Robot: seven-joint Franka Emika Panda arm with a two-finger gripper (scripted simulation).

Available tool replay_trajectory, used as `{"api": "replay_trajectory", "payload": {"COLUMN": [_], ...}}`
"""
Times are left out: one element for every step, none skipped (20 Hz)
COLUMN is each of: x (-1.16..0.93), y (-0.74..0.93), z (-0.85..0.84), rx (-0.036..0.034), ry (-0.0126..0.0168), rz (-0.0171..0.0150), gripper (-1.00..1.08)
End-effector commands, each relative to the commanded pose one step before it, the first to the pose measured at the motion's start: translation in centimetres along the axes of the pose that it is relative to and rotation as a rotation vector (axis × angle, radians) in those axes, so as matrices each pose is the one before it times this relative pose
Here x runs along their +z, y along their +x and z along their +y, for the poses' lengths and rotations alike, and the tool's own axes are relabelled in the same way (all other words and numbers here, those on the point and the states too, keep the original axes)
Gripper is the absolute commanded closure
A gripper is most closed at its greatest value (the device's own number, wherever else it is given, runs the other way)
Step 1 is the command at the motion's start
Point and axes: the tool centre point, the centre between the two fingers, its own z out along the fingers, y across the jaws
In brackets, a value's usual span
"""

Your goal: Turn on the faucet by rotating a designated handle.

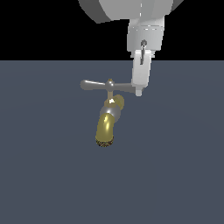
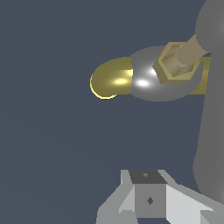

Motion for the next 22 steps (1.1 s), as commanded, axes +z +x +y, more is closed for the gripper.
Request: {"api": "replay_trajectory", "payload": {"x": [0.094, 0.001, 0.0, 0.0, 0.0, -0.009, 0.001, 0.001, 0.001, 0.001, 0.001, 0.001, 0.001, 0.001, 0.001, 0.0, 0.0, 0.0, 0.0, 0.0, 0.0, 0.0], "y": [0.086, -0.008, 0.0, 0.0, 0.0, 0.019, -0.03, -0.03, -0.03, -0.03, -0.03, -0.03, -0.03, -0.029, -0.029, -0.029, -0.029, -0.029, -0.029, -0.029, -0.029, -0.029], "z": [0.116, 0.005, 0.0, 0.0, 0.0, -0.017, 0.301, 0.301, 0.301, 0.301, 0.301, 0.3, 0.3, 0.3, 0.299, 0.299, 0.299, 0.298, 0.298, 0.297, 0.297, 0.296], "rx": [-0.00668, 0.0, 0.0, 0.0, 0.0, 0.0, 0.0, 0.0, 0.0, 0.0, 0.0, 0.0, 0.0, 0.0, 0.0, 0.0, 0.0, 0.0, 0.0, 0.0, 0.0, 0.0], "ry": [-0.00025, 0.0, 0.0, 0.0, 0.0, 0.0, 0.0, 0.0, 0.0, 0.0, 0.0, 0.0, 0.0, 0.0, 0.0, 0.0, 0.0, 0.0, 0.0, 0.0, 0.0, 0.0], "rz": [0.00091, 0.0, 0.0, 0.0, 0.0, 0.0, 0.0, 0.0, 0.0, 0.0, 0.0, 0.0, 0.0, 0.0, 0.0, 0.0, 0.0, 0.0, 0.0, 0.0, 0.0, 0.0], "gripper": [1.08, 1.08, 1.08, 1.08, 1.08, 1.08, 1.08, 1.08, 1.08, 1.08, 1.08, 1.08, 1.08, 1.08, 1.08, 1.08, 1.08, 1.08, 1.08, 1.08, 1.08, 1.08]}}
